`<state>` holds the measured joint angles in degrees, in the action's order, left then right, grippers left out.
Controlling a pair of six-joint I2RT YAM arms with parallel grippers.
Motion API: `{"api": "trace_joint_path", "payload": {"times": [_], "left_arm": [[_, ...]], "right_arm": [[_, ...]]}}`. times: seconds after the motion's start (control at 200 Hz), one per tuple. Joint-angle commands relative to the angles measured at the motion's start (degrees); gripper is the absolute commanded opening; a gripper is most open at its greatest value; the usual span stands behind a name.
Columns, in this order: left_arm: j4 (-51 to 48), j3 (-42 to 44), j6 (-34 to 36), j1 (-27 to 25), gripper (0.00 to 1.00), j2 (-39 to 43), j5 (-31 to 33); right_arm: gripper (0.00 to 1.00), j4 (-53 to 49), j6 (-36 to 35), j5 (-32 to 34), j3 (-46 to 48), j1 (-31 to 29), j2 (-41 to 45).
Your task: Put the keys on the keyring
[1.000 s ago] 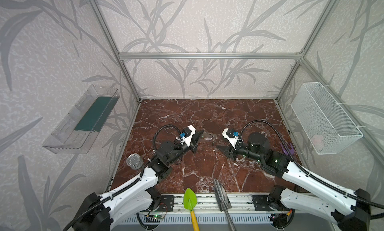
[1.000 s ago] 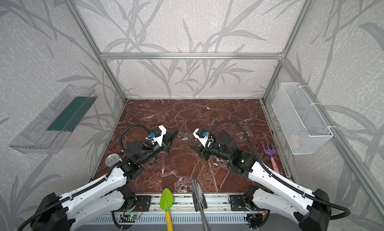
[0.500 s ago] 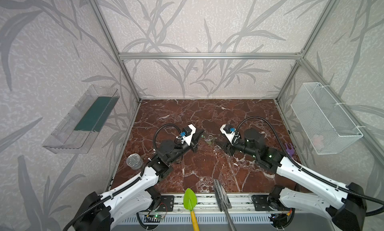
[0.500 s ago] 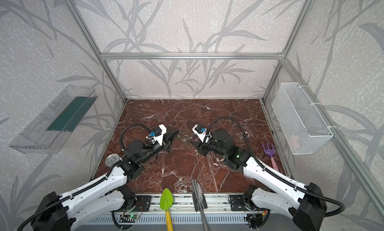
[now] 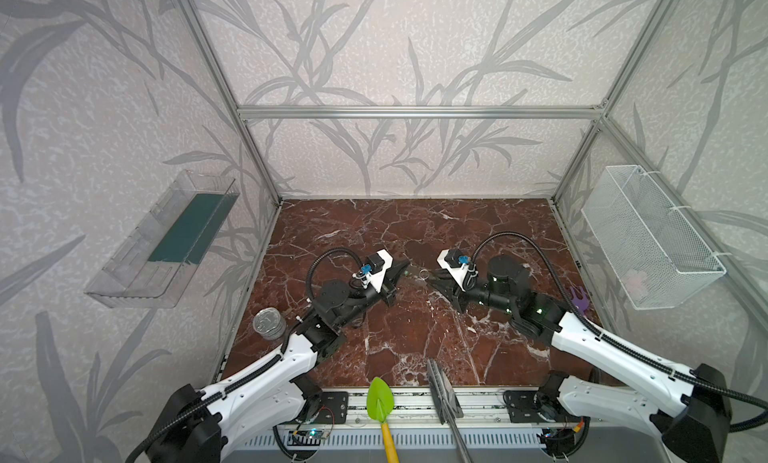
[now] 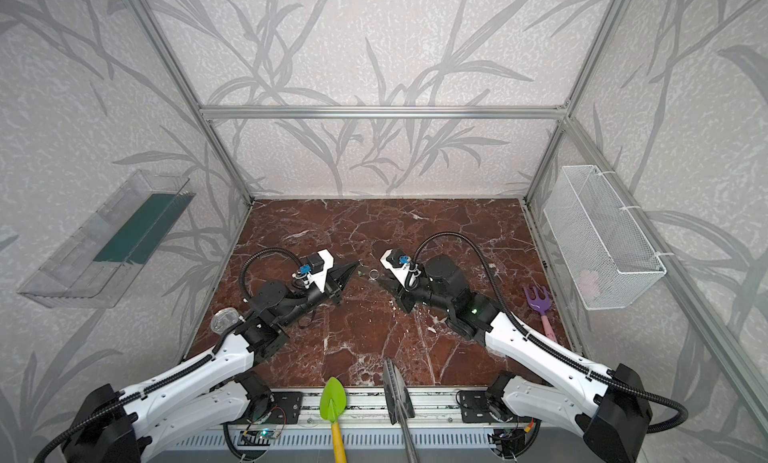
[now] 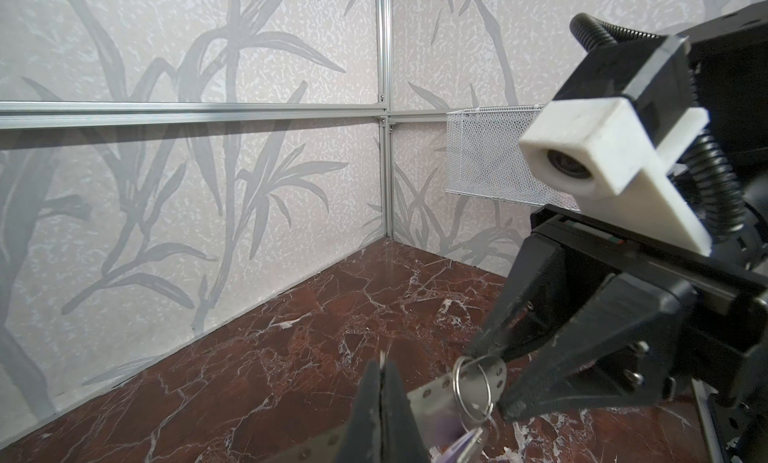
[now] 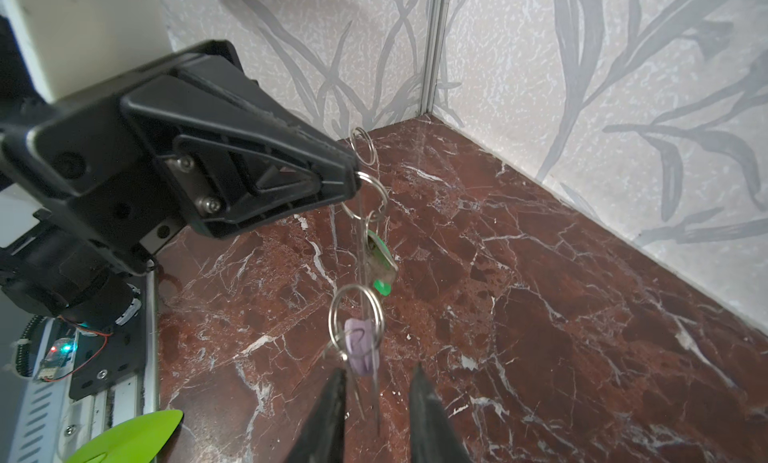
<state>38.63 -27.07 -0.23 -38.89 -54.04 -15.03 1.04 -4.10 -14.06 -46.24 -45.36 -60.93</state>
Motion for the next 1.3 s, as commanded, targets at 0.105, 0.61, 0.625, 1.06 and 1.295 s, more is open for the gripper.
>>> {"api": "trace_joint_path", "payload": {"times": [0.105, 0.61, 0.625, 1.06, 1.295], "left_arm": [[2.6, -2.3, -0.9, 0.0, 0.00, 0.2, -0.5], [-5.5, -4.6, -2.4, 0.1, 0.24, 1.0, 12.9], [-6.3, -4.9, -2.4, 0.1, 0.25, 1.0, 13.5], [-32.7, -14.9, -14.7, 7.8, 0.34, -2.2, 16.2], [-32.2, -16.0, -27.9, 19.4, 0.35, -4.9, -4.6]], "right_arm": [[0.06, 0.7, 0.0, -1.9, -3.1, 0.2, -1.2], [0.00, -0.9, 7.0, 4.6, -4.2, 0.5, -0.5], [0.00, -0.9, 7.3, 4.8, -4.3, 0.6, -0.6], [0.00, 11.5, 27.0, 6.2, -3.4, 7.2, -7.0], [0.00, 20.9, 31.8, 0.8, -4.8, 10.3, -11.7]]}}
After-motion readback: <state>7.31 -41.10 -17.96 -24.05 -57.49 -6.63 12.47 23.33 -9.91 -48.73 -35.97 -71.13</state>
